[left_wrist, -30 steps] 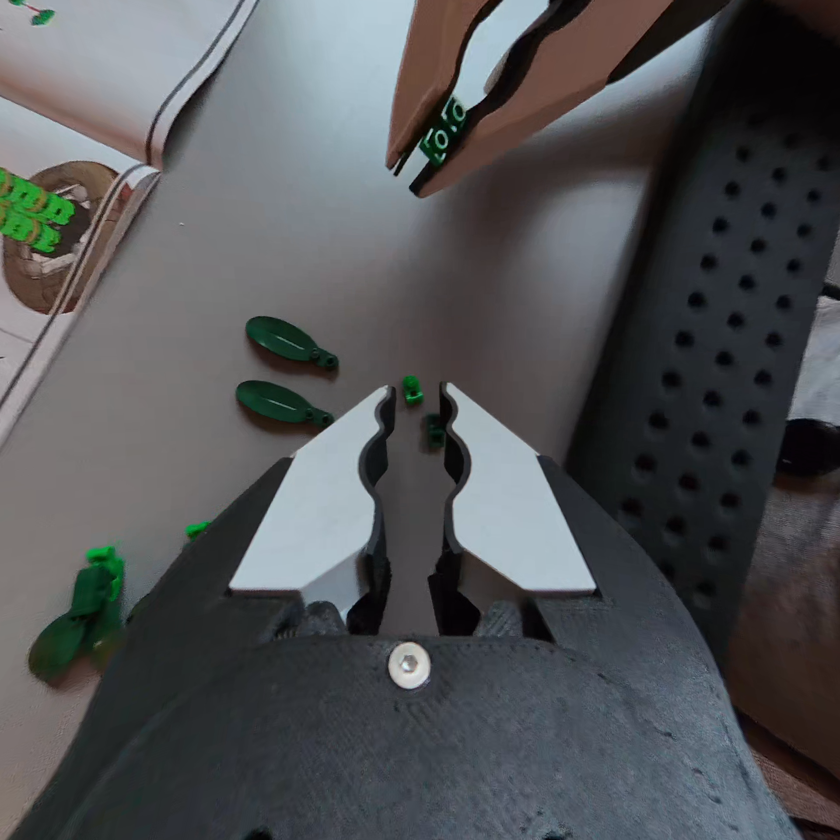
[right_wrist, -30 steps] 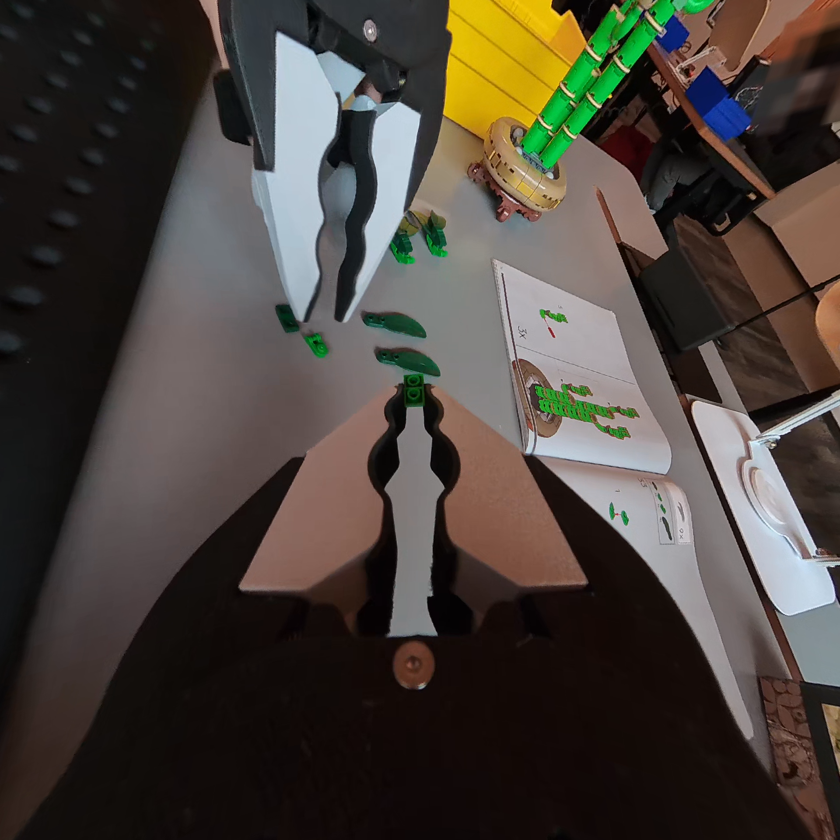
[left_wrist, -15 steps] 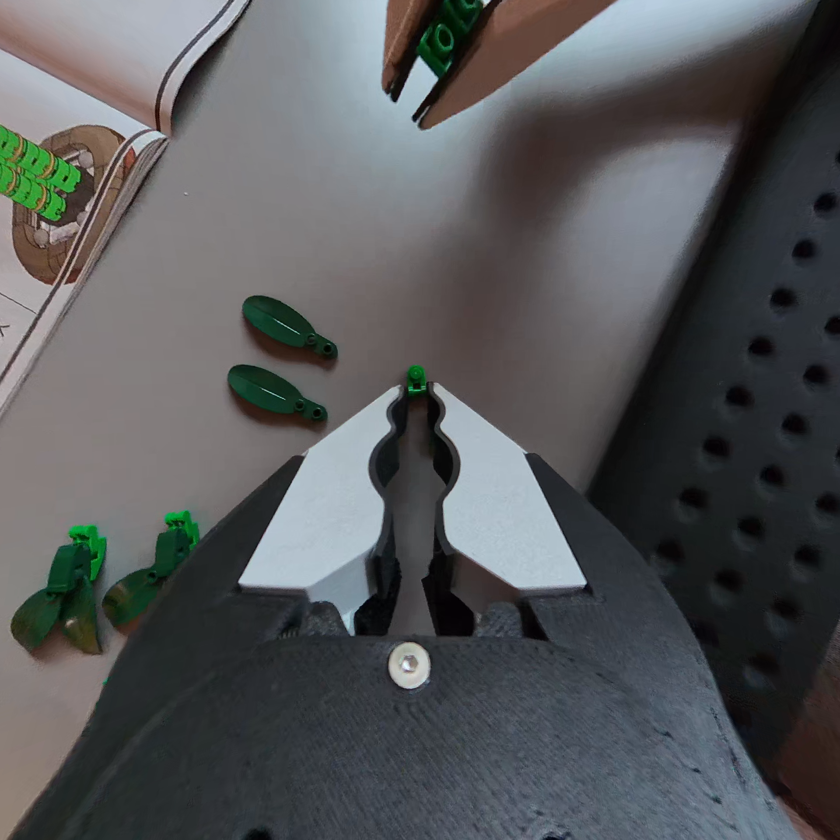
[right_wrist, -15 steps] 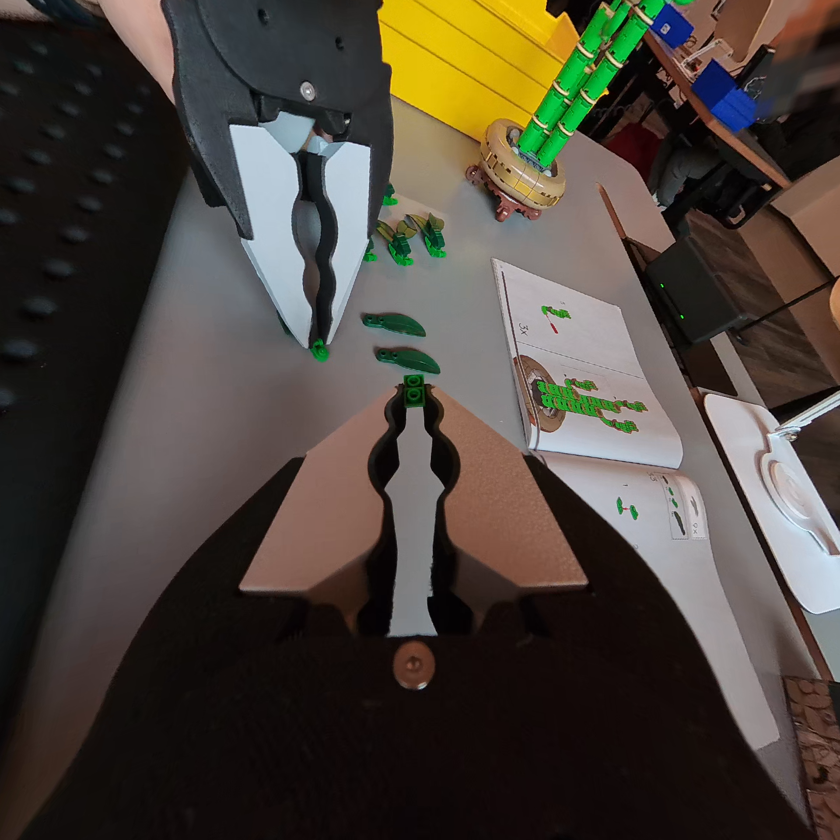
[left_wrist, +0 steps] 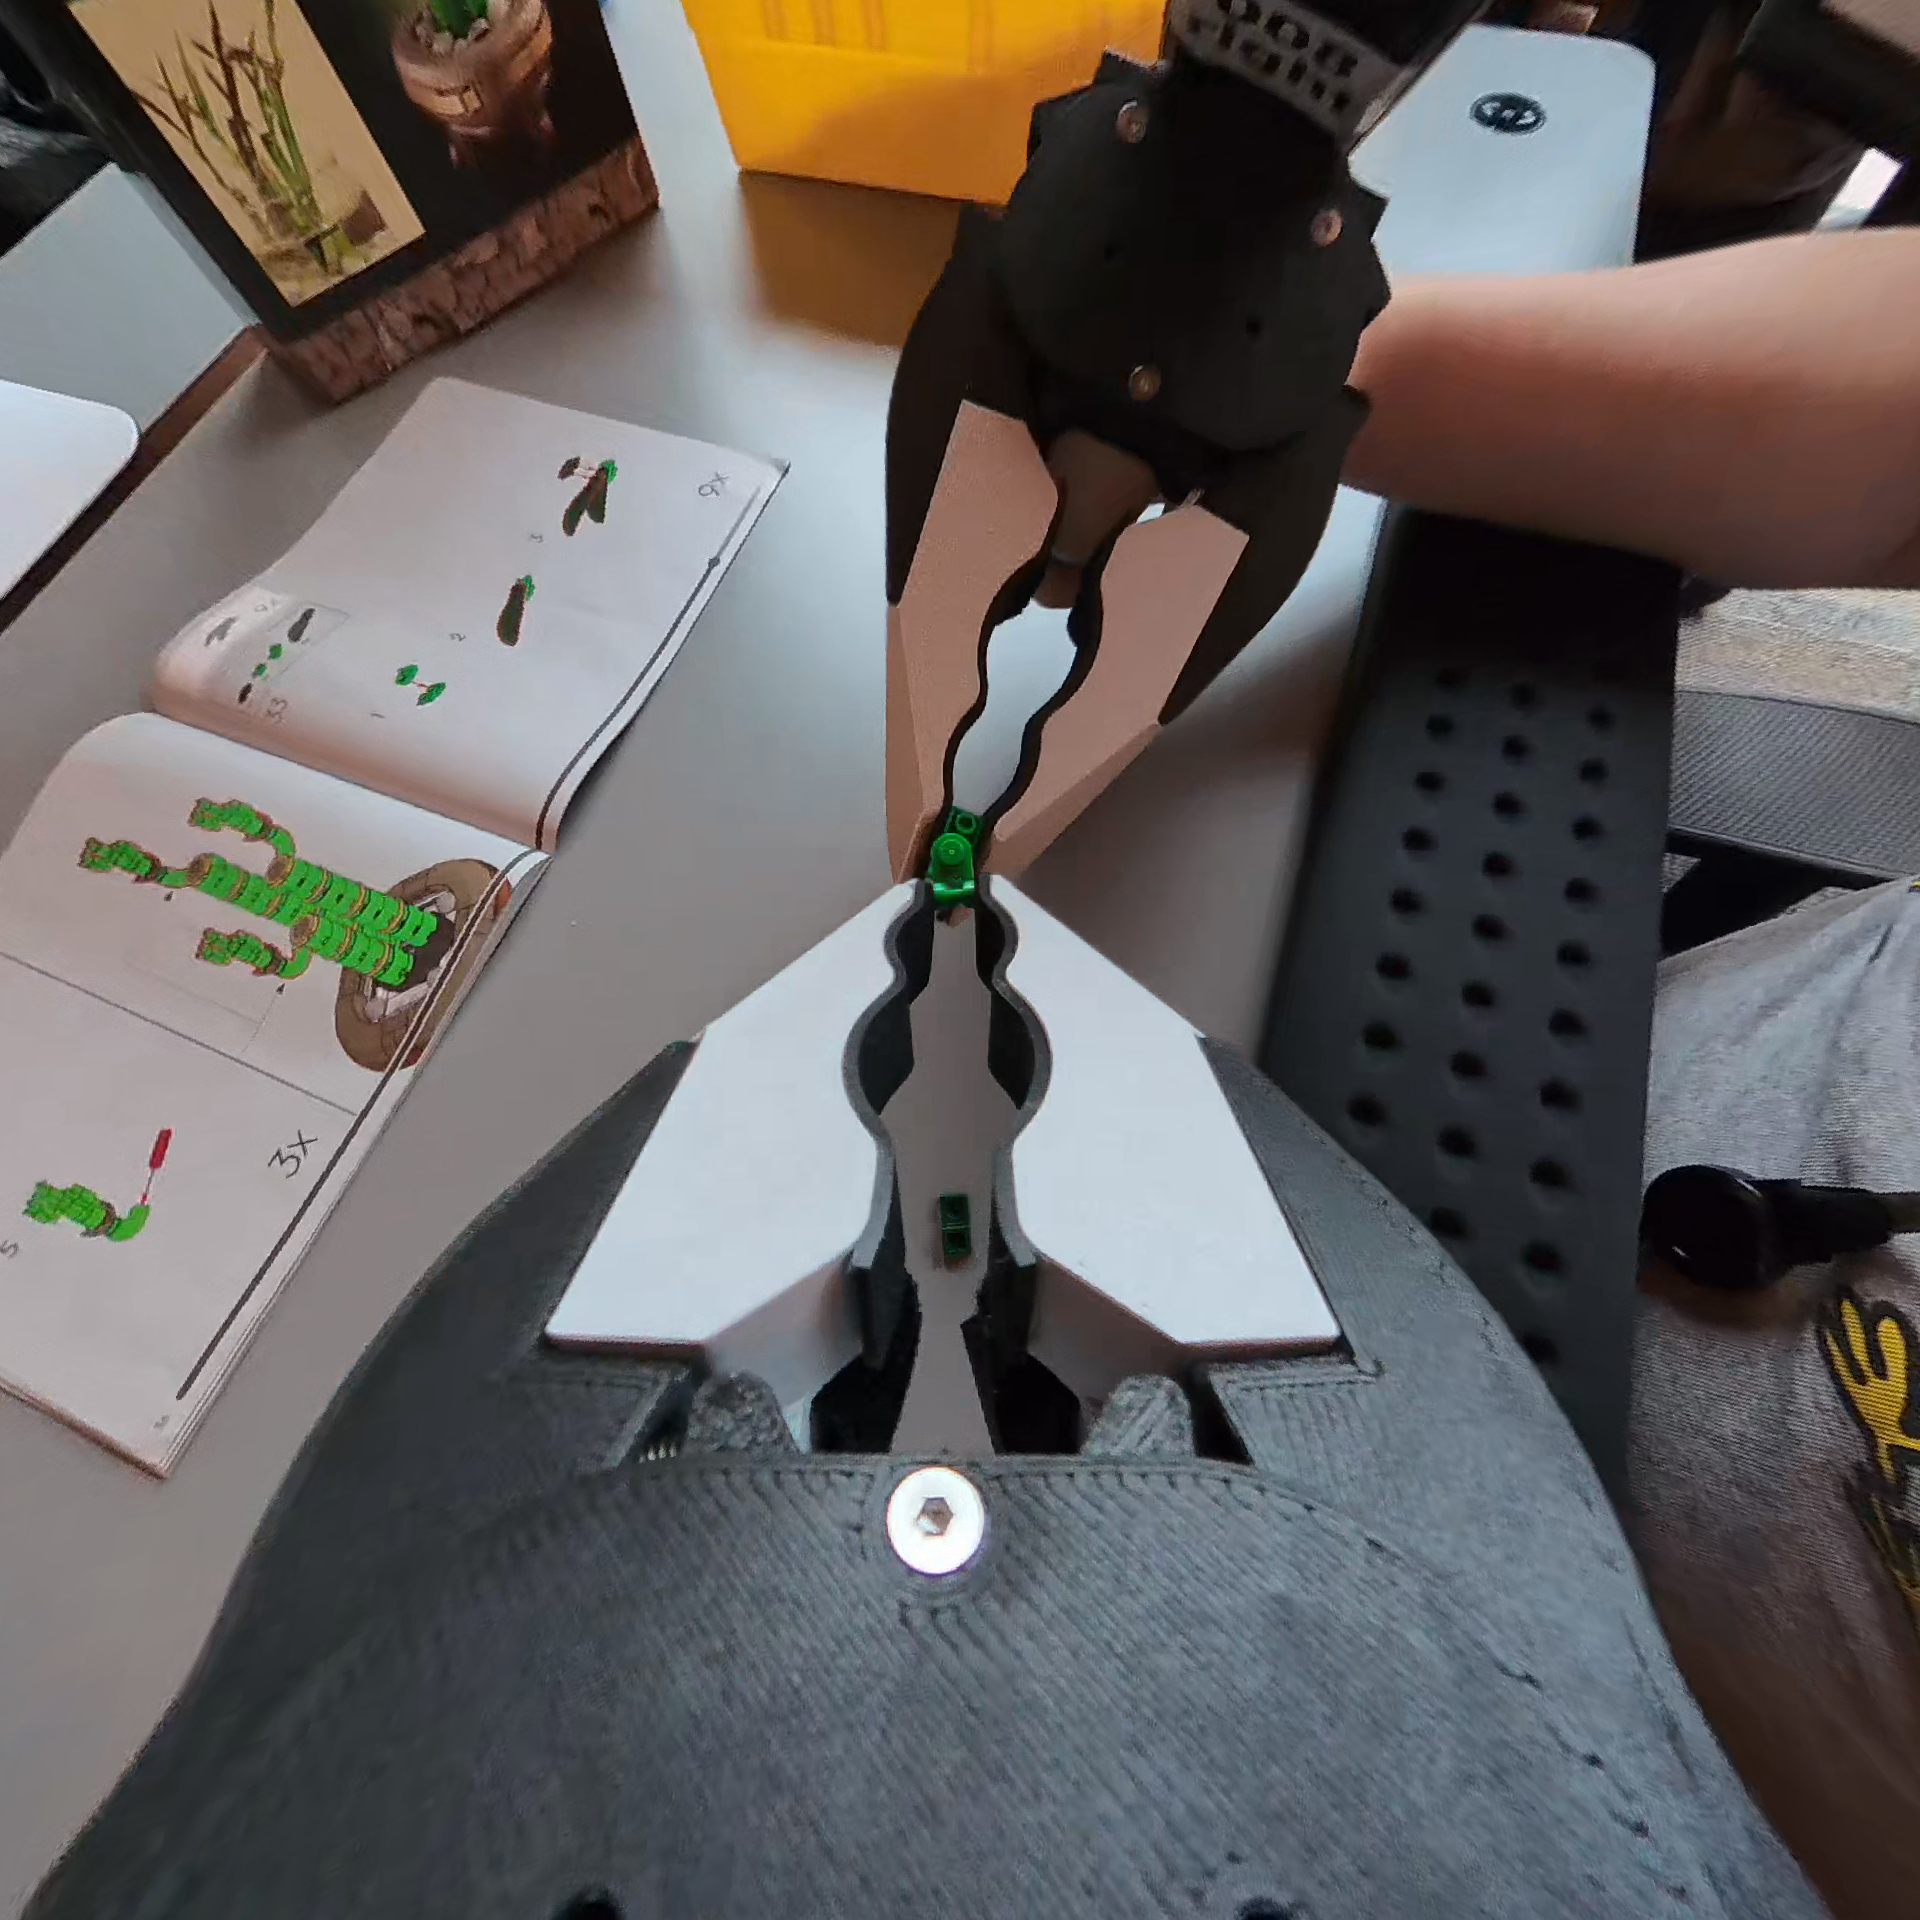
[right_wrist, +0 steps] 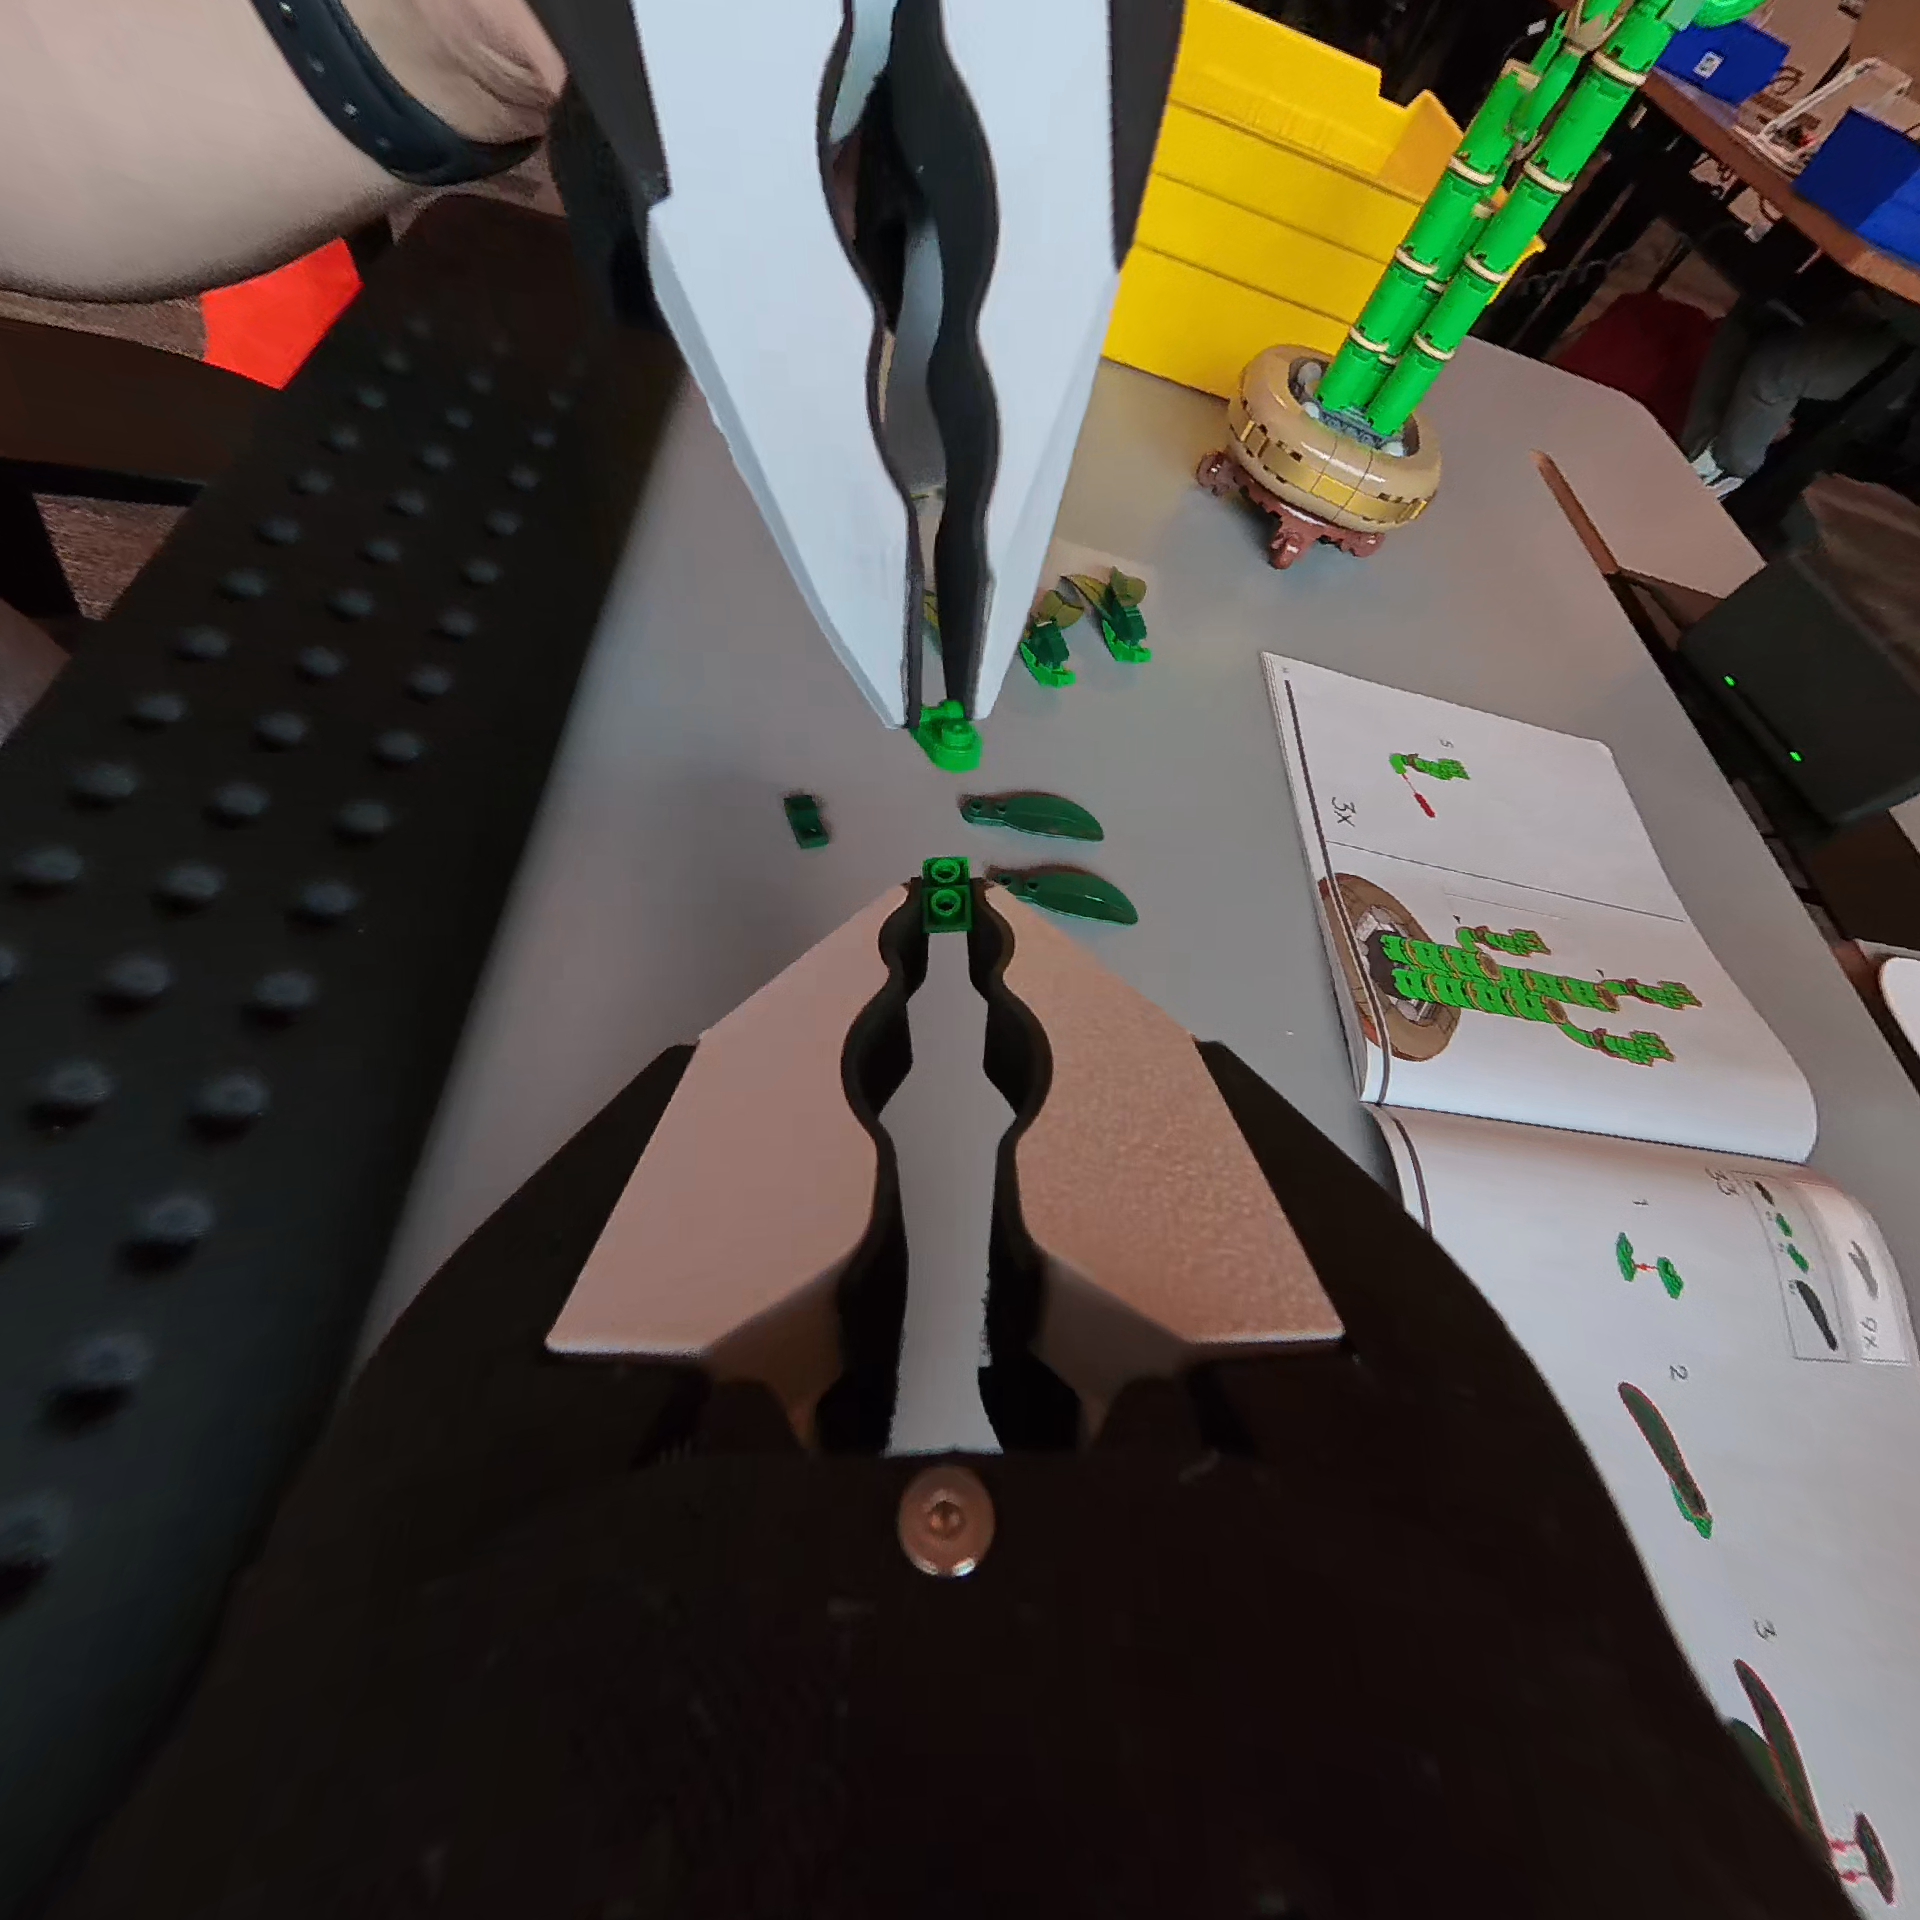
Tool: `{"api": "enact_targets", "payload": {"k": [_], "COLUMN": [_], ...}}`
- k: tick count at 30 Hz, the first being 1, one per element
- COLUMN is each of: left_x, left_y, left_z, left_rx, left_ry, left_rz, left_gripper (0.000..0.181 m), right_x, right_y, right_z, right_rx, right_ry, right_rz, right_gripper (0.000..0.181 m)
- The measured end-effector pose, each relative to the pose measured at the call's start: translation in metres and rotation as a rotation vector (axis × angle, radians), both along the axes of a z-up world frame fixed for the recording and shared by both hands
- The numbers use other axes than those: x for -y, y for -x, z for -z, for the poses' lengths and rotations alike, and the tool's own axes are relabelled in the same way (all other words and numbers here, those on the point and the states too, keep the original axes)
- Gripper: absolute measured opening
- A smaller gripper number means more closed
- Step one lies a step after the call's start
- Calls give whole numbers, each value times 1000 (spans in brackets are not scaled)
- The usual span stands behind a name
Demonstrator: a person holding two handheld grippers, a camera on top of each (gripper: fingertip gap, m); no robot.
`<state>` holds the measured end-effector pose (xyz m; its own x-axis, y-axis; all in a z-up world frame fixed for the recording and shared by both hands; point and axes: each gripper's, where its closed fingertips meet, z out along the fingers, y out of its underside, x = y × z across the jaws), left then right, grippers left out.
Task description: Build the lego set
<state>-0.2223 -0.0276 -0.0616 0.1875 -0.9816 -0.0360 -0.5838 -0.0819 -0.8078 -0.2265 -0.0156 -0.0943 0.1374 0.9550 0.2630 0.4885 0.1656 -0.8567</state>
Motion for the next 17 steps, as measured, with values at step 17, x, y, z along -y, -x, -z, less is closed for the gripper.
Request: {"api": "enact_targets", "payload": {"k": [17], "left_x": [12], "left_y": [3], "left_z": [31], "left_rx": [-297], "left_ry": [-8], "left_rz": [140], "left_gripper": [6], "right_x": [16], "right_y": [9], "right_z": [13], "right_rx": [66], "right_ry": [69], "right_rz": [-56], "right_gripper": [5]}}
